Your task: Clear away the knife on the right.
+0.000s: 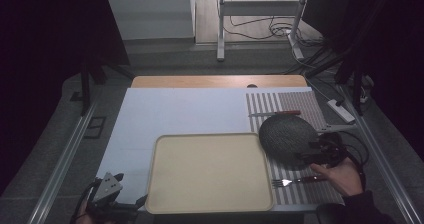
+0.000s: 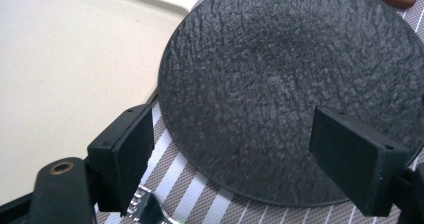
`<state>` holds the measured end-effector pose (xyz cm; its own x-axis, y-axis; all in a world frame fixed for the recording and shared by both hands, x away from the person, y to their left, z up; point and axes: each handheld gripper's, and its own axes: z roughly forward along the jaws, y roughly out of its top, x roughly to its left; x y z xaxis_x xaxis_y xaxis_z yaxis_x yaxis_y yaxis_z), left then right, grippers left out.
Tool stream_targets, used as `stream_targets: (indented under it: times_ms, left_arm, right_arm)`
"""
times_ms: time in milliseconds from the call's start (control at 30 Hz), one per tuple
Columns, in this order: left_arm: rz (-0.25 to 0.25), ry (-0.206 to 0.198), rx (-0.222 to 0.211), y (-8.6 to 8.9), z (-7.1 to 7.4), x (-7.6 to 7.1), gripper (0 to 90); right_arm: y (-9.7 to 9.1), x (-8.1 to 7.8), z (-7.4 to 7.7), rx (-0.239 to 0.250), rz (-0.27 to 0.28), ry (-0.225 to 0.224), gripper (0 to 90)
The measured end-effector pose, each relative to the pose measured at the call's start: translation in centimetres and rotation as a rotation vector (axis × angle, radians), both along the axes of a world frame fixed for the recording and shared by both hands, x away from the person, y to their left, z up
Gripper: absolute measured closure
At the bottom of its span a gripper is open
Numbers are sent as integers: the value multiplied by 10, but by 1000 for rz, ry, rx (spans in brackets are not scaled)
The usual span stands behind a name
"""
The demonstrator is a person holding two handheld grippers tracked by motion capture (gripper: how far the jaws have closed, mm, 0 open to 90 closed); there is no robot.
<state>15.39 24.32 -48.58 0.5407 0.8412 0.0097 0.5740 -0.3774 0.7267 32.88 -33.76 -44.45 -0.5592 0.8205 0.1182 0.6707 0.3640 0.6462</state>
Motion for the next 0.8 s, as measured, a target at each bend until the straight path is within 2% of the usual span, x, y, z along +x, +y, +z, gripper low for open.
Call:
stream_targets:
  times_ms: [167,433,467,500,800]
  left_arm:
    - [1,1,-1,0,0,0,4]
    - [0,1,-2,0,0,0,4]
    - [0,2,-2,0,0,0,4]
    - [0,2,-1,0,0,0,4]
    - [1,2,0,0,0,0,4]
  right_arm:
    - [0,13,2,-6,-2,-5,186]
    - [3,44,1,-54,-9,8,186]
    - [3,44,1,-54,-9,8,186]
    - [3,52,0,-68,-20,10,187]
    - [3,79,0,-78,-46,23,182]
